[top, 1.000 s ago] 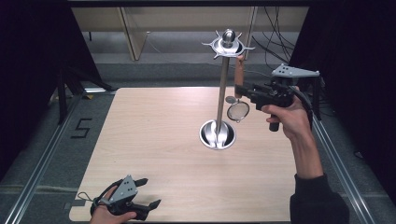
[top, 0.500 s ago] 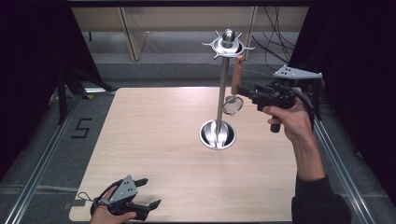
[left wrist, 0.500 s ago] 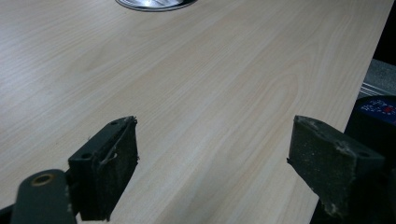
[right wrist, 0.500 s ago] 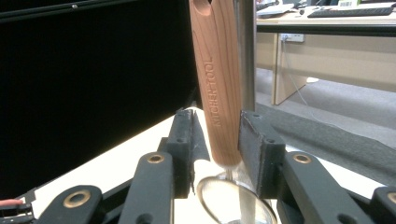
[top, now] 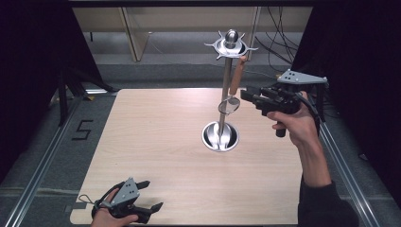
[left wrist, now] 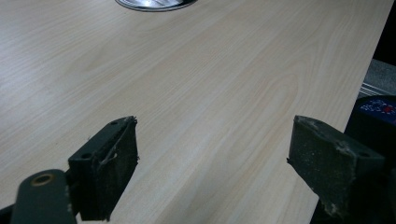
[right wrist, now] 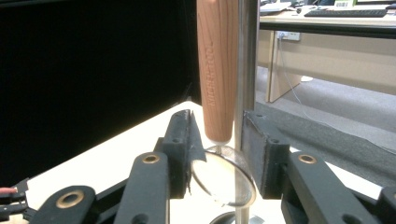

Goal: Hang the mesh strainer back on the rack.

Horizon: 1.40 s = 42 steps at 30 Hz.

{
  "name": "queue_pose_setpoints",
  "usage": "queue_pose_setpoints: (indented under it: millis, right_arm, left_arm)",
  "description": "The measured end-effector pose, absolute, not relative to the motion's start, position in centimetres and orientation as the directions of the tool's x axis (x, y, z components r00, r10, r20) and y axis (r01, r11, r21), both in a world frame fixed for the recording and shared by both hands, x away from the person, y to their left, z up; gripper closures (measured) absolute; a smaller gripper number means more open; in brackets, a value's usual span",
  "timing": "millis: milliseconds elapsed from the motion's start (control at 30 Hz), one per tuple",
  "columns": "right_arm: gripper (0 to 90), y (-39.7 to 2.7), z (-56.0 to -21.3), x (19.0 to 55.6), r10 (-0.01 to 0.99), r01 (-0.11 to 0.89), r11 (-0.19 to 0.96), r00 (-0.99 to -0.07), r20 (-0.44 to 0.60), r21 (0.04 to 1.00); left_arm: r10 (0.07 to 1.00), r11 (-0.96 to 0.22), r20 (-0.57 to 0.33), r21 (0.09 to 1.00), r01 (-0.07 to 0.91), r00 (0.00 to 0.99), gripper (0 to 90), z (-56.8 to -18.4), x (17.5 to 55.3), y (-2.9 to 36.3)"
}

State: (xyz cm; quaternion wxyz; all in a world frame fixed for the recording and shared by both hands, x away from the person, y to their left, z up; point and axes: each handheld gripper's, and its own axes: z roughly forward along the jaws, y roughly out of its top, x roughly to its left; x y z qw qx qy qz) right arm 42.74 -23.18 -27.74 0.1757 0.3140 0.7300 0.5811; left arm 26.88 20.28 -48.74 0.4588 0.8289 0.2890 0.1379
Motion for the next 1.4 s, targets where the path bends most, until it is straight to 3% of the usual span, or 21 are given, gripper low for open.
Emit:
queue_pose_setpoints:
  millis: [333, 600, 1400]
  right_arm:
    - [58.8, -24.1, -29.0, 41.5, 0.692, 0.260, 0.132, -0.715, 0.099, 0.957]
    - [48.9, -23.9, -29.8, 40.7, 0.708, 0.259, 0.121, -0.699, 0.100, 0.958]
    - [40.7, -23.6, -32.0, 39.3, 0.698, 0.268, 0.141, -0.710, 0.096, 0.953]
  left_arm:
    - [0.603, -0.421, -0.029, 0.837, 0.349, 0.797, 15.2, -48.7, 26.9, 20.3]
    - [0.604, -0.416, -0.034, 0.839, 0.352, 0.796, 15.3, -48.8, 26.9, 20.3]
    - [0.596, -0.425, -0.015, 0.843, 0.331, 0.803, 15.3, -48.7, 26.9, 20.3]
